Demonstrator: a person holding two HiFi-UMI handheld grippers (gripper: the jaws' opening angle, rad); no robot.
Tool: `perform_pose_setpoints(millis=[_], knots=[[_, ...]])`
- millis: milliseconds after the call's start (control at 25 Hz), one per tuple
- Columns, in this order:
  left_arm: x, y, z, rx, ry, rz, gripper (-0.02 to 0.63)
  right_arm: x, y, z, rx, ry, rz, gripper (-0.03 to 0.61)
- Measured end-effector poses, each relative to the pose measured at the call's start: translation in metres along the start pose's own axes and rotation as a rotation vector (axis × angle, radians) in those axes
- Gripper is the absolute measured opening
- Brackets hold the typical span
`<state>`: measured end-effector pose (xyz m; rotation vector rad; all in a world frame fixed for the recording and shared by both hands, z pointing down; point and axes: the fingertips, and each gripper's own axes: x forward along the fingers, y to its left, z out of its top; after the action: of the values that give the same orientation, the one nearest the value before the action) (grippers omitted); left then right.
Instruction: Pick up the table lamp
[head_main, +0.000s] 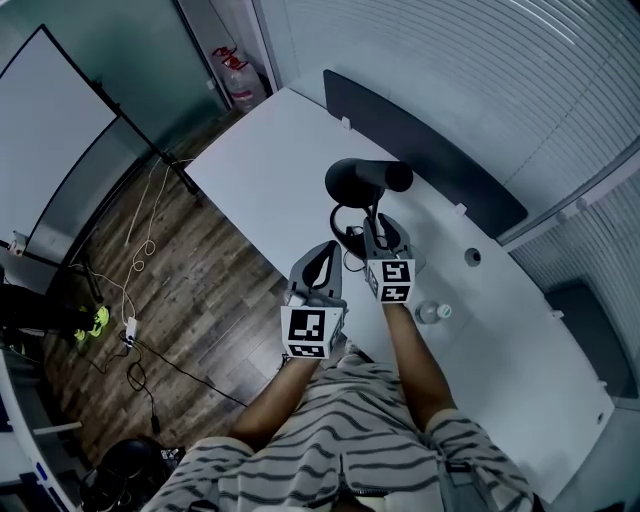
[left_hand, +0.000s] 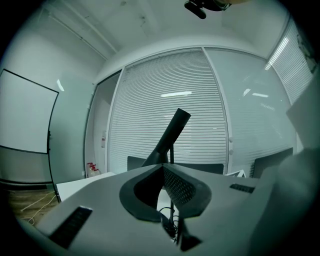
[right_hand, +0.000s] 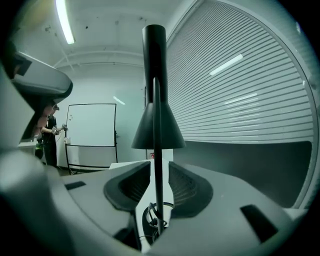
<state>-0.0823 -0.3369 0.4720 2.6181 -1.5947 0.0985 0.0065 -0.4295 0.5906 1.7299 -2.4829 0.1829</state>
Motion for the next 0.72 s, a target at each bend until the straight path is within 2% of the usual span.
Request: perform_pose_setpoints(millis=[160, 320, 720], knots=[[-0.0004, -0.0003, -0.0035, 0.009, 0.009, 0.001, 0.008, 0.0072, -0.0011, 0.0002, -0.005, -0.009, 0.018, 0.098], [0.0013, -0.004, -0.0044, 0.024, 0.004, 0.002, 0.008, 0.0072, -0.0004, -0.001, -0.012, -0.03, 0.027, 0.054], [0.0063, -0.0021, -0.0077, -0.004, 0.004, -0.011, 0.008, 0.0098, -0.0011, 0.0007, 0.006, -0.014, 0.039, 0.051]])
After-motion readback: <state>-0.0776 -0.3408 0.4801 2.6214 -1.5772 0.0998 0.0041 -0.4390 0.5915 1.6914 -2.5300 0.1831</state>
